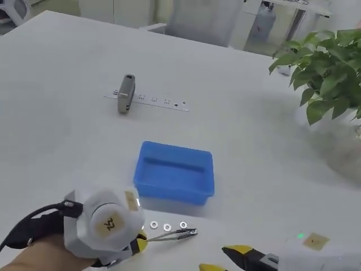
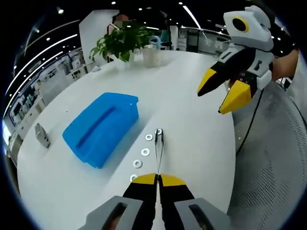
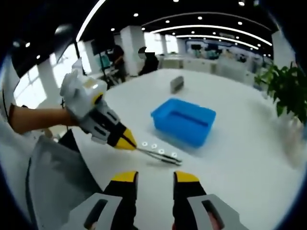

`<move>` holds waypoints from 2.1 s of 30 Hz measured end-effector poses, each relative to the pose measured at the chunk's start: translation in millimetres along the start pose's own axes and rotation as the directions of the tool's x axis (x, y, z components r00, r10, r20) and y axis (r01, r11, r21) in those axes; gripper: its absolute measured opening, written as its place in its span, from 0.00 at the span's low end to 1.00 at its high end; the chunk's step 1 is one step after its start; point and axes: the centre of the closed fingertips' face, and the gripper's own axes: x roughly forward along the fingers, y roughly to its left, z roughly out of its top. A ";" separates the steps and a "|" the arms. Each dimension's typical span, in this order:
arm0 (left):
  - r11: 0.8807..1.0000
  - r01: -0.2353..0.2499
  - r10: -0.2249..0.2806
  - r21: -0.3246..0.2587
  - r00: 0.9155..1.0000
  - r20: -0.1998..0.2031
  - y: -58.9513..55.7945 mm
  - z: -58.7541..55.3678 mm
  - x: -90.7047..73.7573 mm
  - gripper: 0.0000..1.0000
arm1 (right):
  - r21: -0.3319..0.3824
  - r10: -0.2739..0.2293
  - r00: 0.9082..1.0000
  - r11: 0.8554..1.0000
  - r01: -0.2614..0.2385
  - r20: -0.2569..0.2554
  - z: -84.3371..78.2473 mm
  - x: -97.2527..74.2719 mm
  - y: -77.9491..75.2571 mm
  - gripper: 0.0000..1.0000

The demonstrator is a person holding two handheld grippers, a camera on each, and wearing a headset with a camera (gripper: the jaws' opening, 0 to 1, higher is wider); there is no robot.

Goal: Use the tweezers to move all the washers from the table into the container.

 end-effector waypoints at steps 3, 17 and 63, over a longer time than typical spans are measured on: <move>1.000 -0.009 0.008 0.026 1.000 0.019 -4.7 8.7 -11.4 0.00 | -0.082 0.039 0.999 0.996 -0.040 -0.008 8.4 8.5 6.9 0.24; 0.985 -0.007 -0.001 0.172 0.999 0.048 -23.2 32.4 -45.3 0.00 | -0.272 0.183 0.980 0.942 -0.198 -0.079 12.9 55.8 29.4 0.19; 0.725 -0.543 0.617 -0.423 0.786 0.049 23.5 -55.7 -133.2 0.64 | -0.116 0.192 0.974 0.977 -0.179 0.117 79.7 97.3 9.0 0.00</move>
